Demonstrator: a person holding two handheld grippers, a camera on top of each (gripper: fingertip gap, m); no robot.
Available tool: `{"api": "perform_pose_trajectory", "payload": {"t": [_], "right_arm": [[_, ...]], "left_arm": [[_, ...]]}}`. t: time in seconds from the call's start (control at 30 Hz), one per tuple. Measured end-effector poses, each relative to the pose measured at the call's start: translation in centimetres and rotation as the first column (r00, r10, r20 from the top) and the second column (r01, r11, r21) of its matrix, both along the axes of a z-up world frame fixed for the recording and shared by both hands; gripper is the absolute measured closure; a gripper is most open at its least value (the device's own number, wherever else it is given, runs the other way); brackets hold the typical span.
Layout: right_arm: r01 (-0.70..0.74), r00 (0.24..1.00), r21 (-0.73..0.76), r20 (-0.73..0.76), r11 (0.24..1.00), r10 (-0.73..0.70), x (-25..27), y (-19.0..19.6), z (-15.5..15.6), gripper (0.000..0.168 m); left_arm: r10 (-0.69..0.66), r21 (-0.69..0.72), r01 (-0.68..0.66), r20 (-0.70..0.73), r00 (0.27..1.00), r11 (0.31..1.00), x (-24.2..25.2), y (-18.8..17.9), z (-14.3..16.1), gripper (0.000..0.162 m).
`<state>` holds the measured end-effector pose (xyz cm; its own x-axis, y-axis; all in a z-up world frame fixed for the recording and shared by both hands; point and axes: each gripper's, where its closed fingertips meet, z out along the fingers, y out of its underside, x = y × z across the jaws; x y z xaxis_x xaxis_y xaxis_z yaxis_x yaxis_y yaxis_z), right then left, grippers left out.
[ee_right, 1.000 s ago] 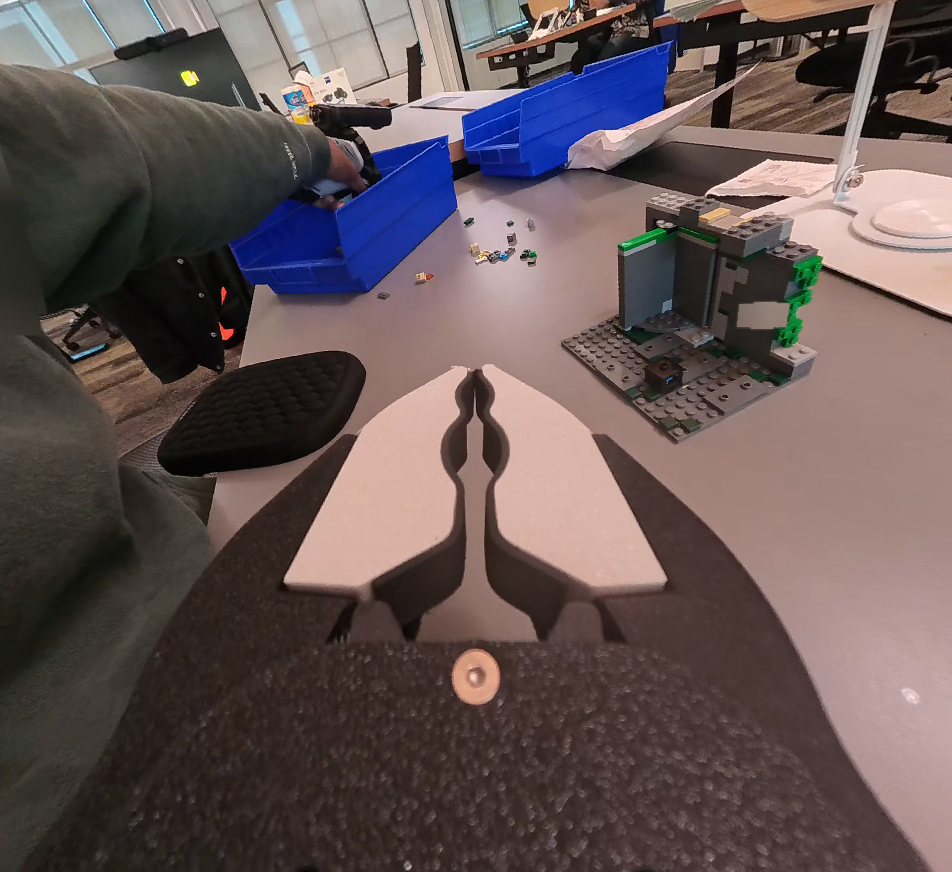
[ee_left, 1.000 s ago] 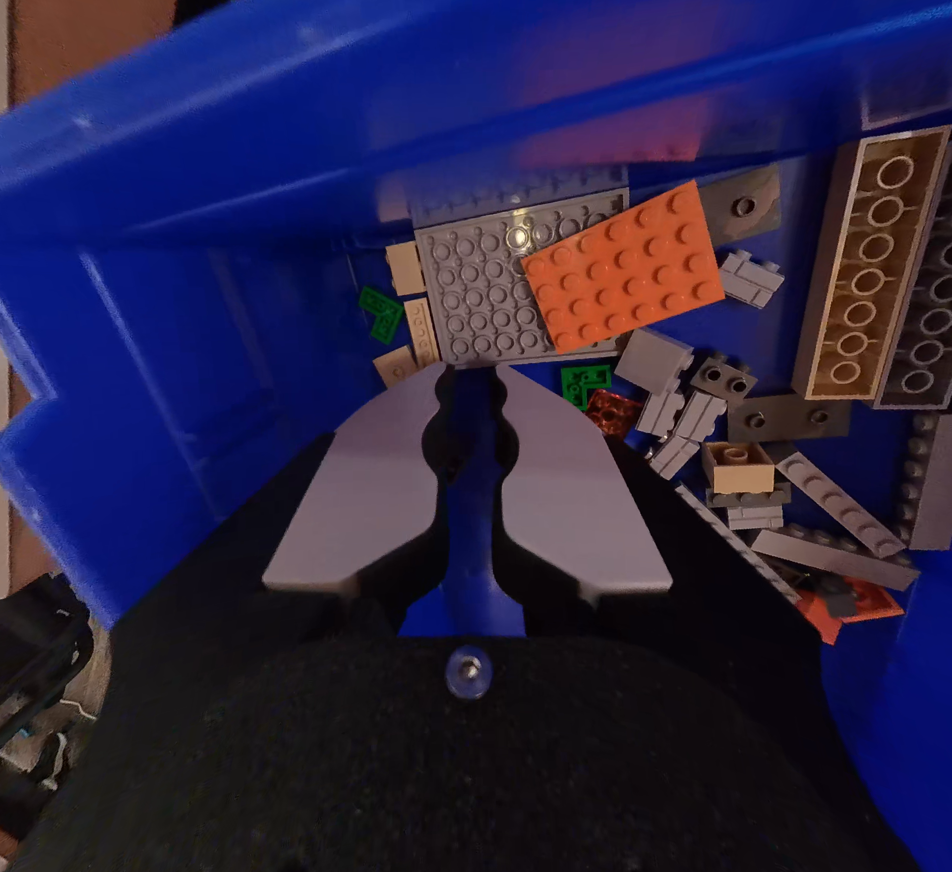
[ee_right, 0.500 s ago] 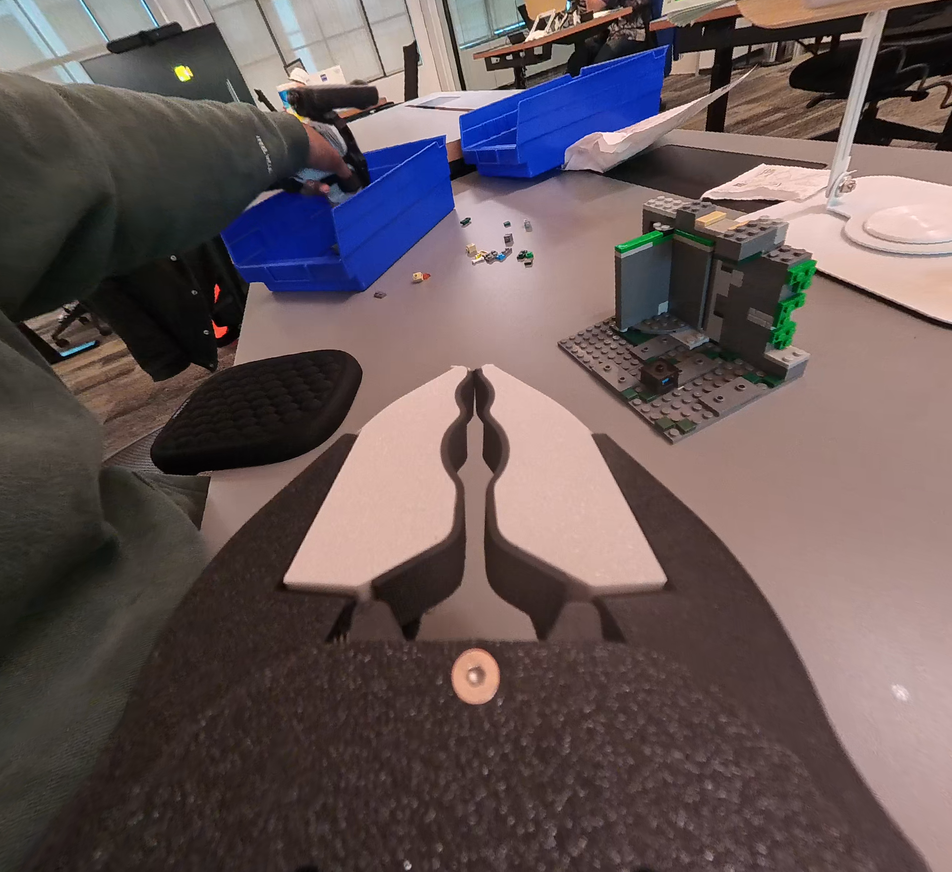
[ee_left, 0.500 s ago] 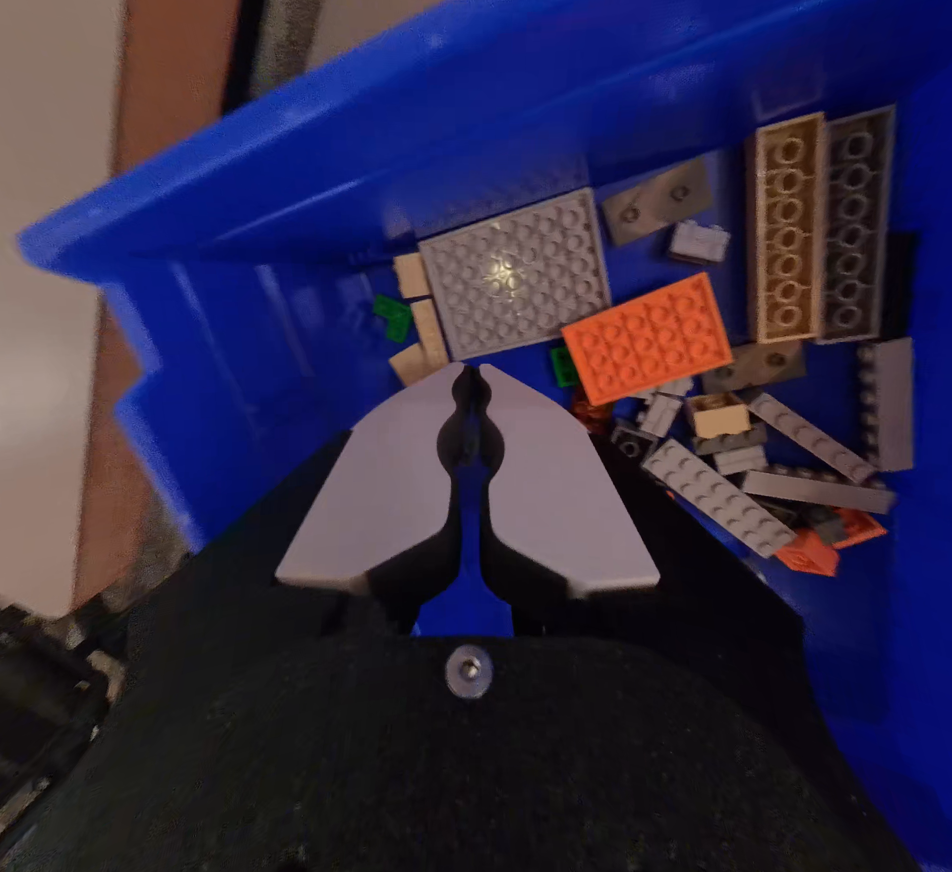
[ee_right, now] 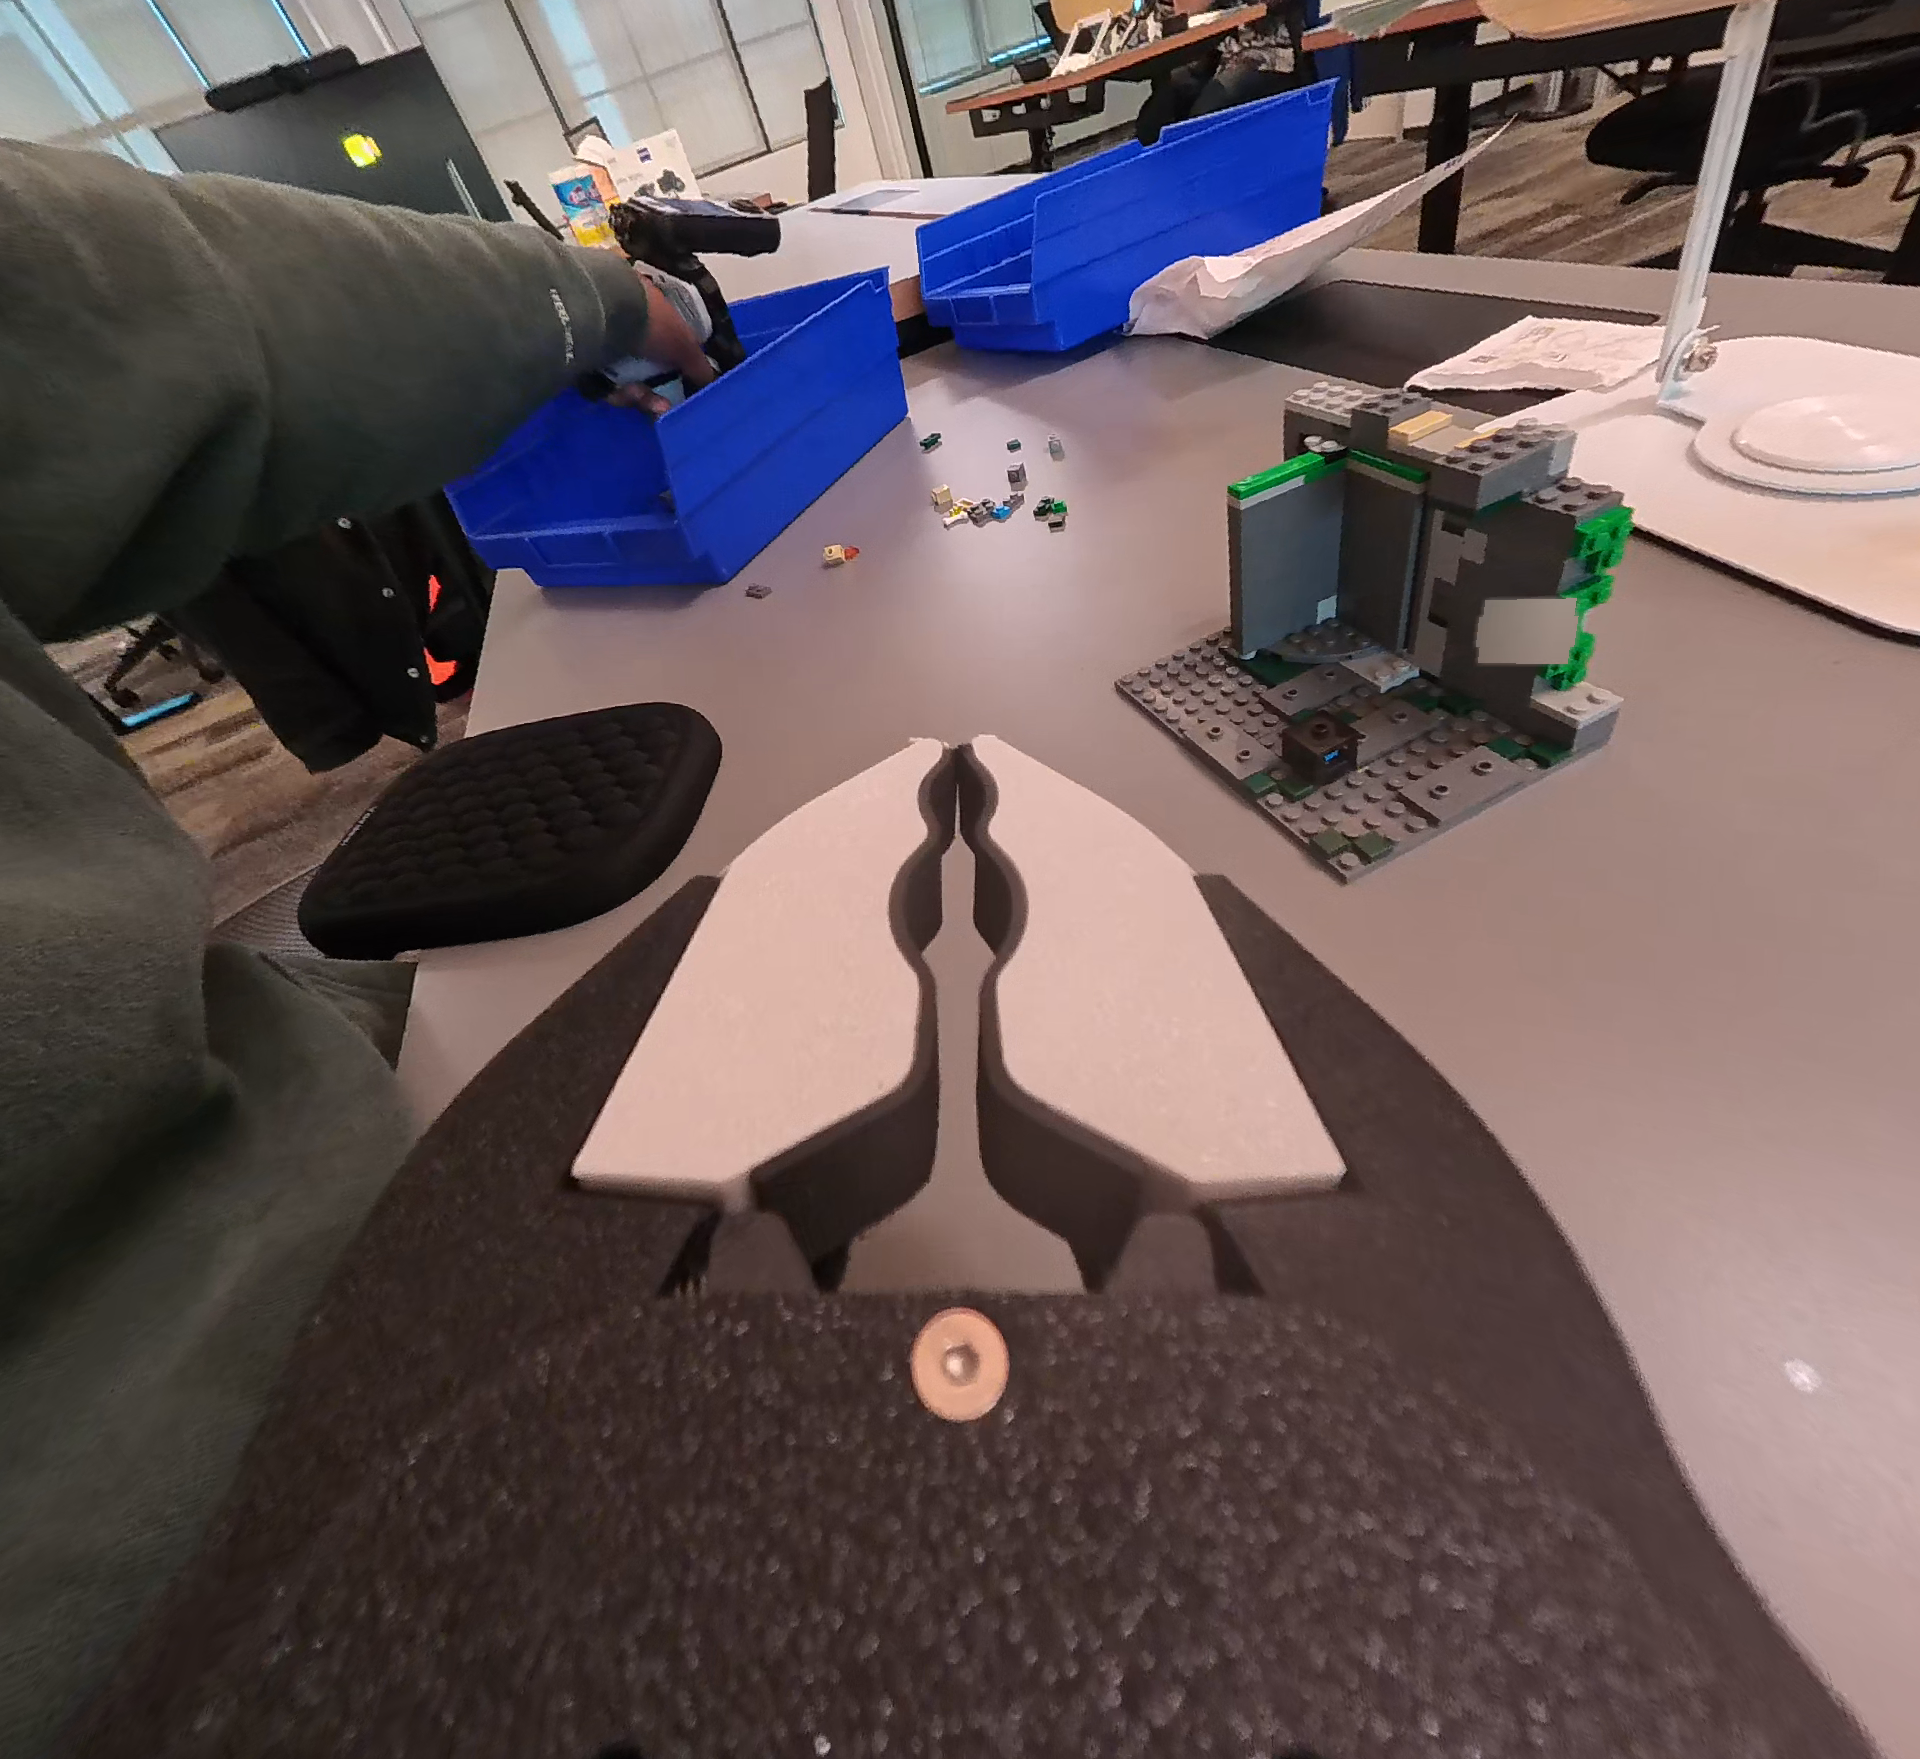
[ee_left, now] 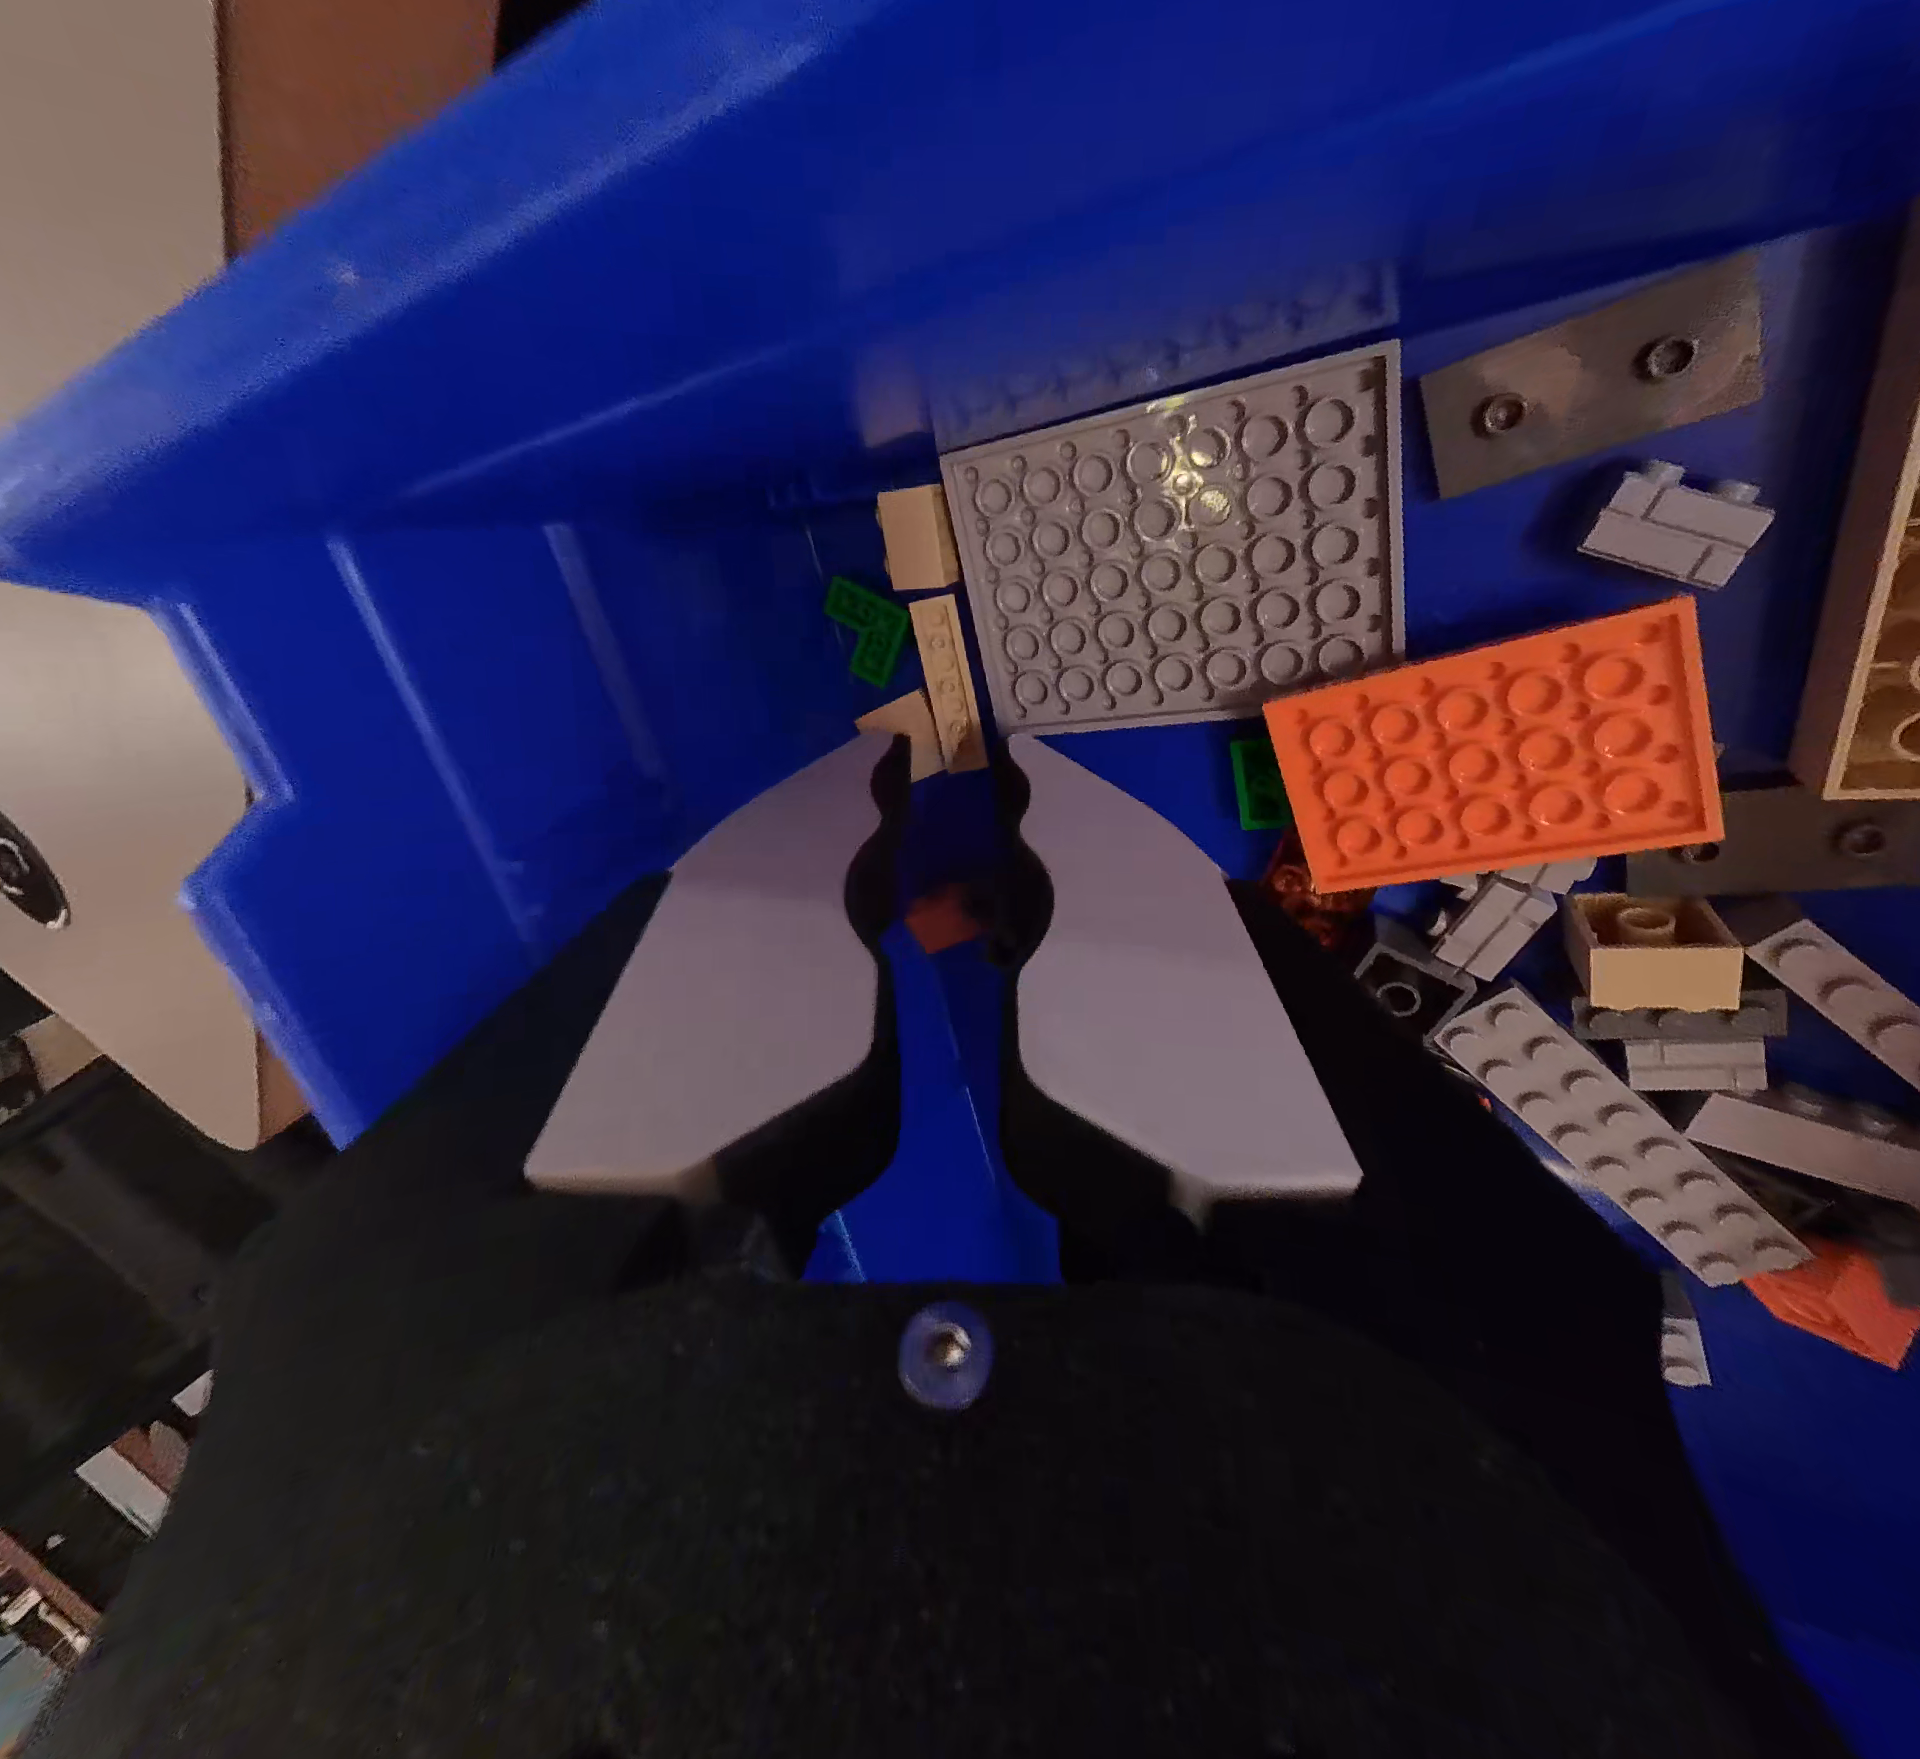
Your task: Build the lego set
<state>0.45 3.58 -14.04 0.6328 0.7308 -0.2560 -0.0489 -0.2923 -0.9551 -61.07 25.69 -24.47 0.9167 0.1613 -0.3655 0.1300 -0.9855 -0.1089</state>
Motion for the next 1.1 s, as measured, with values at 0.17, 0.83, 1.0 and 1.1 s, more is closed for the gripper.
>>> {"api": "perform_pose_trajectory", "payload": {"t": [0.17, 0.83, 1.0, 1.1], "right_arm": [[-0.009, 1.0, 0.001, 0.003, 1.0, 0.009, -0.1, -0.1, -0.1, 0.168], [-0.023, 1.0, 0.013, 0.014, 1.0, 0.022, -0.4, -0.3, -0.1, 0.168], [-0.04, 0.999, 0.068, 0.035, 0.997, 0.038, -0.8, -0.6, 0.3, 0.168], [-0.061, 0.996, 0.13, 0.078, 0.99, 0.051, -1.3, -0.9, 0.5, 0.168]], "left_arm": [[-0.063, -0.053, 0.065, 0.033, 0.997, 0.997, 0.2, 0.1, -0.5, 0.152], [-0.309, -0.004, 0.311, 0.115, 0.944, 0.95, 3.1, -0.4, 5.6, 0.16], [-0.531, 0.247, 0.474, 0.29, 0.796, 0.845, 11.2, -0.9, 10.4, 0.161], [-0.692, 0.425, 0.547, 0.415, 0.591, 0.721, 19.3, -2.5, 12.8, 0.161]]}}
